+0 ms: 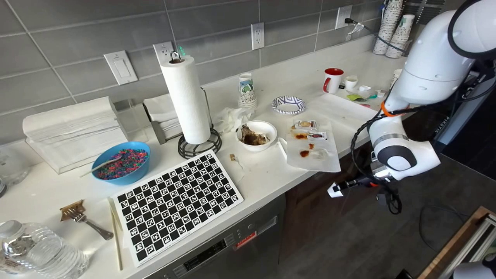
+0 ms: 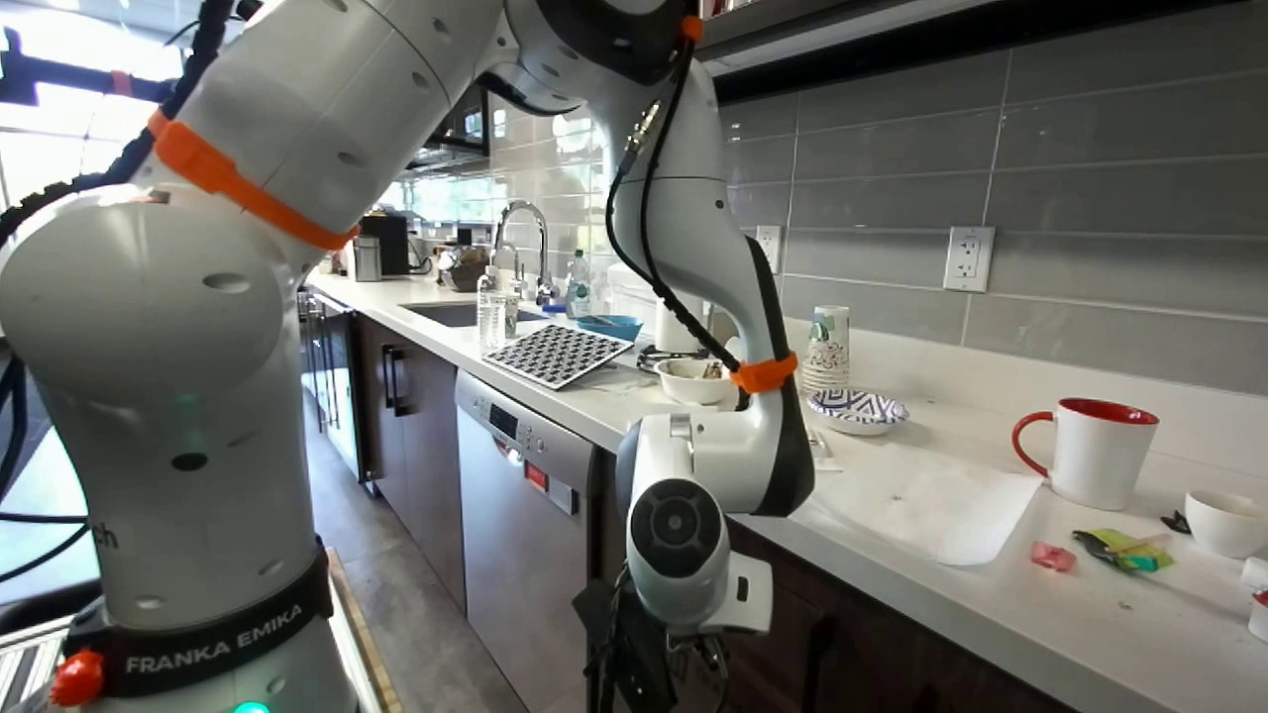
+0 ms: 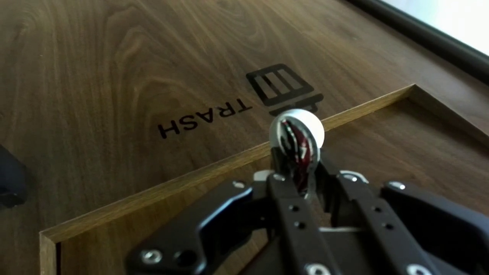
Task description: Place the small white container to the left of the mug in the bin beneath the counter
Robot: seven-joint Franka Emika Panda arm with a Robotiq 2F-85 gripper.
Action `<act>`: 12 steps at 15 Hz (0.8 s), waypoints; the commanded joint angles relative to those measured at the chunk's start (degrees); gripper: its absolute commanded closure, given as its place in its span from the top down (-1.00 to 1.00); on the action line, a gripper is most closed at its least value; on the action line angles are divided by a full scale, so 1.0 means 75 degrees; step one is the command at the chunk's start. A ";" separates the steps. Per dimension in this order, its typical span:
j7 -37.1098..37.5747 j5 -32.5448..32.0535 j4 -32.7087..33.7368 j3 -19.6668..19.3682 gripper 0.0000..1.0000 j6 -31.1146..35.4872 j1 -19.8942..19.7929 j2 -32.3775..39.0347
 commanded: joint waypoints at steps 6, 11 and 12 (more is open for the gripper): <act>-0.0169 0.0666 0.0148 -0.0389 -0.89 -0.1183 0.0207 0.0139; -0.0094 0.0869 0.0290 -0.0393 -0.89 -0.1564 0.0170 0.0400; -0.0096 0.0937 0.0313 -0.0400 -0.89 -0.1652 0.0167 0.0442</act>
